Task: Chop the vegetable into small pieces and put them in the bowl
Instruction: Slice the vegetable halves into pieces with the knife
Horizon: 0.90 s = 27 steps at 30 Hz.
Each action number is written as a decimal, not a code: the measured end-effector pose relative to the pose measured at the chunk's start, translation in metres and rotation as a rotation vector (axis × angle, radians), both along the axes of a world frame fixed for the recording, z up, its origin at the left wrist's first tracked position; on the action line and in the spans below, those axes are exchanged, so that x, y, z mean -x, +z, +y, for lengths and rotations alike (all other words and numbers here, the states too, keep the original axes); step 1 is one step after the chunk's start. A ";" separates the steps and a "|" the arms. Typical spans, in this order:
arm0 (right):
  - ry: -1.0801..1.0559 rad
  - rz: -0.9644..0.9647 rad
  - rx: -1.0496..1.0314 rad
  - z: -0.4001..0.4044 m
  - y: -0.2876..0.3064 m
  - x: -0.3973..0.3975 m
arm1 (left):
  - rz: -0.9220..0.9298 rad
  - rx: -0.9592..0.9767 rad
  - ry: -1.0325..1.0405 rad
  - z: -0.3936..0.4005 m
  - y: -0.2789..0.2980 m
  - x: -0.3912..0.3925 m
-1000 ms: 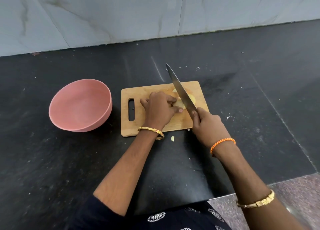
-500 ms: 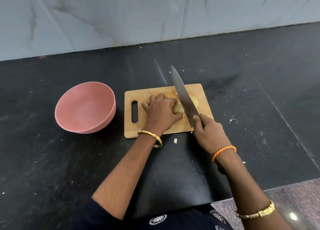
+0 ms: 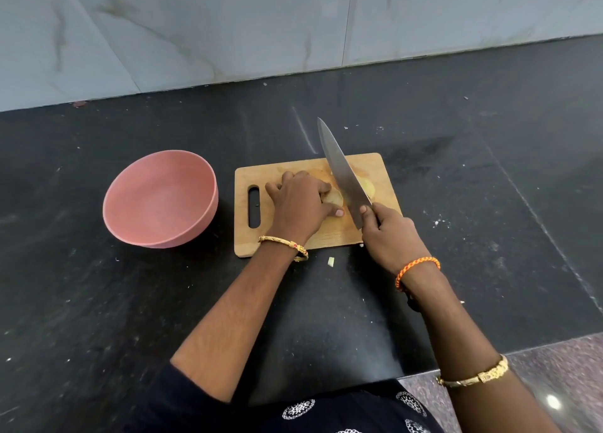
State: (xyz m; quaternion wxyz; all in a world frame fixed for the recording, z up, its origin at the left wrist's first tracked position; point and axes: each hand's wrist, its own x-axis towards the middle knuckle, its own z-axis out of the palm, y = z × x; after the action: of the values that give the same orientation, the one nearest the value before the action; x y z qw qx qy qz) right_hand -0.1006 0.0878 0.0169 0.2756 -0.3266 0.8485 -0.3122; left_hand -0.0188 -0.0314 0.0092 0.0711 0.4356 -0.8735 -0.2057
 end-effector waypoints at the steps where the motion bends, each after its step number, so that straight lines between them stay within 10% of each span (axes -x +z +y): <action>1: 0.003 0.004 -0.002 -0.002 0.001 0.001 | 0.012 0.008 0.009 0.001 0.000 0.000; 27: 0.086 -0.007 -0.136 -0.014 0.011 0.011 | 0.133 -0.125 0.097 -0.001 0.001 0.016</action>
State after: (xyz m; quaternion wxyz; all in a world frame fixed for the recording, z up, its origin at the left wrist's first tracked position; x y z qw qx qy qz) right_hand -0.1116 0.0741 0.0276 0.3134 -0.3421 0.8519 -0.2430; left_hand -0.0348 -0.0326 0.0100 0.1113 0.4662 -0.8303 -0.2846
